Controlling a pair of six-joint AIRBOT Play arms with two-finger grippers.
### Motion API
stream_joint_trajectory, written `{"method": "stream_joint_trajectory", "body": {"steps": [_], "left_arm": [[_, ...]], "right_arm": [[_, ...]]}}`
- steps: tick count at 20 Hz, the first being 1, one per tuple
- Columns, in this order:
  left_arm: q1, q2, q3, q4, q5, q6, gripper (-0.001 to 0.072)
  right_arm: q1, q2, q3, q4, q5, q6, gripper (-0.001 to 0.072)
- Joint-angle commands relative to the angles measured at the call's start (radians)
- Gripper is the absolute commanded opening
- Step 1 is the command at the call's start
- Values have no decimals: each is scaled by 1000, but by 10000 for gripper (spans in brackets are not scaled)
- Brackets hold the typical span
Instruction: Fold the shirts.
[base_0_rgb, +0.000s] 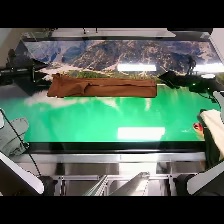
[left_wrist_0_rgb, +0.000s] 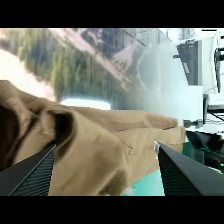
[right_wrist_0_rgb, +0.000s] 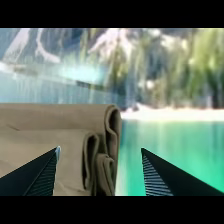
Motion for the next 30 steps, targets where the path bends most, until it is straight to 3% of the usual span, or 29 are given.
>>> {"method": "stream_joint_trajectory", "body": {"steps": [1,3,5,6,7,8,9,12,14,16,19,22,24,27,30], "left_arm": [[-8,74,1,-2,-23,-2,705],[-46,101,1,-1,-73,-3,671],[-94,120,1,-1,-123,-10,460],[-122,129,1,0,-141,-9,301],[-156,137,1,9,-150,-8,82],[-188,139,1,8,-151,-6,-1],[-231,138,0,13,-150,-6,-1],[-380,138,-67,103,-80,-10,-2],[-496,137,-134,201,40,-20,-2],[-611,122,-178,286,185,-64,-2],[-738,55,-148,379,287,-140,-2],[-809,-65,-32,457,286,-256,-2],[-819,-115,39,416,279,-275,-1],[-764,-61,47,176,165,-199,18],[-607,107,47,73,-42,-157,17]], "right_arm": [[1,-57,0,-7,82,121,580],[37,-98,0,15,121,154,578],[77,-122,0,63,141,153,573],[93,-128,0,89,138,153,540],[104,-132,2,130,136,148,349],[109,-134,10,166,136,126,190],[110,-134,24,202,141,93,23],[104,-114,108,217,237,87,21],[108,-71,156,217,306,116,20],[122,-5,216,227,371,151,20],[154,120,284,232,403,169,21],[211,211,288,231,402,198,20],[248,216,288,197,402,236,20],[302,202,288,98,400,266,20],[386,185,288,97,288,266,20]]}}
